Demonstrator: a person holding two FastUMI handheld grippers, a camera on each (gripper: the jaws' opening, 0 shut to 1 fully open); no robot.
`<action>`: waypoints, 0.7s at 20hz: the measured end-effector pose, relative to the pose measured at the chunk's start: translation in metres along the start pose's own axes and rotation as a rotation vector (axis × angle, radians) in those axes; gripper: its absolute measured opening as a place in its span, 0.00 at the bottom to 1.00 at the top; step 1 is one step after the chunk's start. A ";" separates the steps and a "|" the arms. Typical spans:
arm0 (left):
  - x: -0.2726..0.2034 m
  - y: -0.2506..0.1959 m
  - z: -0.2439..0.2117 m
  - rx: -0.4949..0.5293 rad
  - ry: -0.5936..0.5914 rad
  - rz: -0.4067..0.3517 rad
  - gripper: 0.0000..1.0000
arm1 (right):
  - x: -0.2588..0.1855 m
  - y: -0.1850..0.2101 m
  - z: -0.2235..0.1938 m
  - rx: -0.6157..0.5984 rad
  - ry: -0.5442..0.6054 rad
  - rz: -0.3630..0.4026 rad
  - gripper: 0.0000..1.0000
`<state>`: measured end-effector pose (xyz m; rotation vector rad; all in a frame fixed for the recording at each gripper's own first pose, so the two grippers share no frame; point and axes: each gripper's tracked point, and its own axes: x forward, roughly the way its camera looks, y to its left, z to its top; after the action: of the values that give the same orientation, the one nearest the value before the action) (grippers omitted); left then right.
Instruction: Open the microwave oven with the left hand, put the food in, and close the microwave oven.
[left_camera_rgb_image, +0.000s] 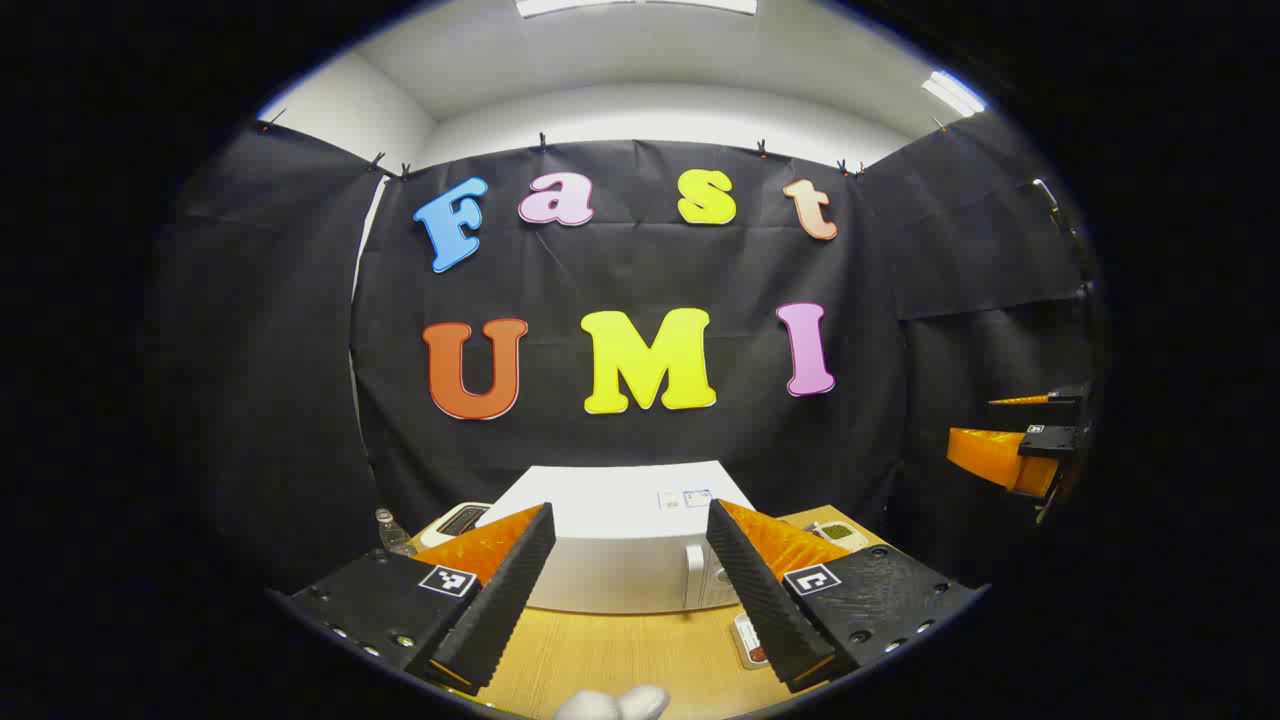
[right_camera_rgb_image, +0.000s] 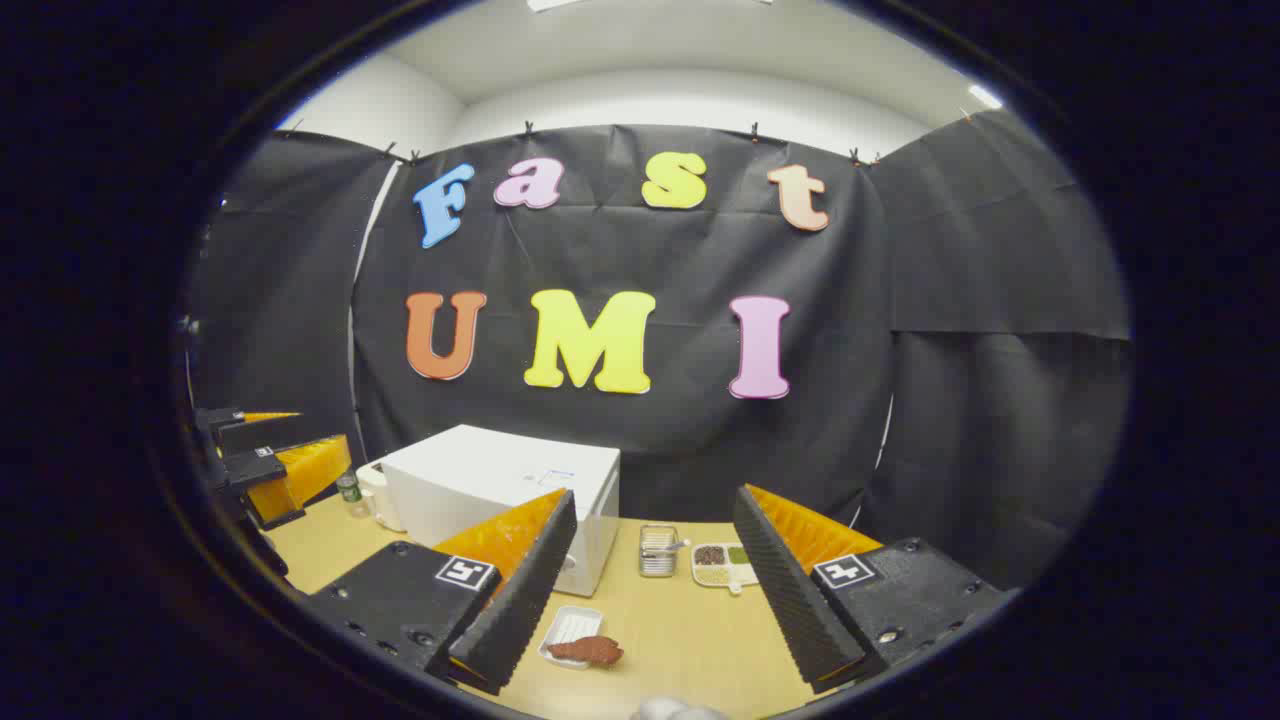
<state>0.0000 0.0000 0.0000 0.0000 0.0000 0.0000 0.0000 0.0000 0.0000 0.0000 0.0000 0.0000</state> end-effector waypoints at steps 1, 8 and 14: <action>0.002 0.001 0.000 0.004 0.000 -0.005 0.96 | 0.000 0.001 -0.001 -0.004 -0.001 0.002 1.00; 0.009 0.002 -0.013 0.012 0.013 -0.006 0.96 | 0.007 0.002 -0.005 0.000 0.019 -0.003 1.00; 0.013 0.000 -0.015 0.017 0.005 -0.004 0.96 | 0.012 0.003 -0.003 0.000 0.018 0.005 1.00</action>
<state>0.0133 -0.0005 -0.0146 0.0175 0.0045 -0.0038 0.0120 0.0034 -0.0034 0.0004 0.0176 0.0050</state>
